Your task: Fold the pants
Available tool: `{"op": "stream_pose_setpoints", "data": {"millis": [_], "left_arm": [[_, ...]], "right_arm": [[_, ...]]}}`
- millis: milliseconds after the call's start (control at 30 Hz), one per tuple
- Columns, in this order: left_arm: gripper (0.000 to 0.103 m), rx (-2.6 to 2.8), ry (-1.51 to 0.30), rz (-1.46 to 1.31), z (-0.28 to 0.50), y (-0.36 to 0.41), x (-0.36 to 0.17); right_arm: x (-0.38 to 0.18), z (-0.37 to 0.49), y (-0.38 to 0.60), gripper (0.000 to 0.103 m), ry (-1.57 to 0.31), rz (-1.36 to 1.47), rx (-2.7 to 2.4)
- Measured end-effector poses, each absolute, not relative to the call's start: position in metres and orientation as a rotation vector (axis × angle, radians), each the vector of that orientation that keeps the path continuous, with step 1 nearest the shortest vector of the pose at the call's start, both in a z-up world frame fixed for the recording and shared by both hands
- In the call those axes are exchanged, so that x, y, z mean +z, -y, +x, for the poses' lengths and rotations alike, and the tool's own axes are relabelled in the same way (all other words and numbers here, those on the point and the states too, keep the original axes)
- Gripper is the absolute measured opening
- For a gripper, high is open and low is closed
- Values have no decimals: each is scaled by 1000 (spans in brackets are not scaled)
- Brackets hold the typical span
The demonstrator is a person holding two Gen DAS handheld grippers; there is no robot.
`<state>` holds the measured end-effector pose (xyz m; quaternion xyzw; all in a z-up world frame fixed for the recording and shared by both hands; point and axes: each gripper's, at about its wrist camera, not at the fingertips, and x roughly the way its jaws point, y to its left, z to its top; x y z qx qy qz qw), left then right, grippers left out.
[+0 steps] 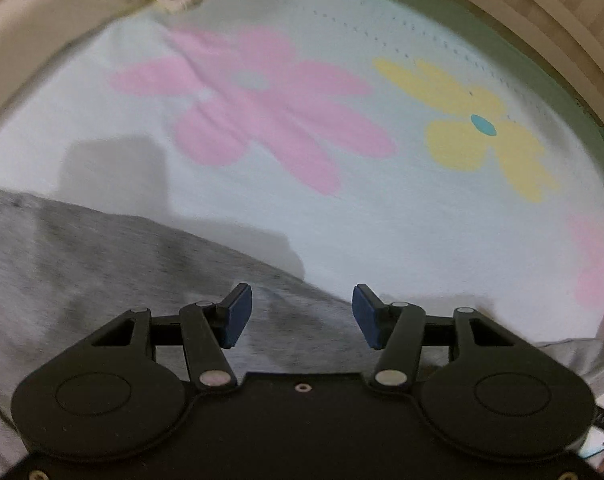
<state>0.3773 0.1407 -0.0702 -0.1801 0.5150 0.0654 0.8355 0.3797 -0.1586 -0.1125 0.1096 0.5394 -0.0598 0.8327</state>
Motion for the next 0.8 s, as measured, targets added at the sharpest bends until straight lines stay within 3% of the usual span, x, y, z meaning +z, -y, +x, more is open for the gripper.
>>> {"op": "stream_pose_setpoints", "data": {"millis": [500, 533, 567, 600, 667, 800], "left_arm": [[58, 257, -1133, -399, 401, -130, -102], [53, 257, -1119, -397, 401, -129, -101], [30, 265, -1102, -386, 402, -129, -101], [15, 274, -1086, -372, 401, -129, -100], [8, 262, -1055, -392, 395, -131, -96], [5, 240, -992, -404, 374, -132, -73]], "right_arm": [[-132, 377, 178, 2, -1129, 255, -86], [-132, 376, 178, 2, -1128, 258, -87], [-131, 376, 178, 2, -1127, 259, -87], [-130, 376, 178, 2, -1126, 259, -85], [-129, 374, 180, 2, -1122, 266, -85], [-122, 371, 186, 2, -1109, 299, -91]]}}
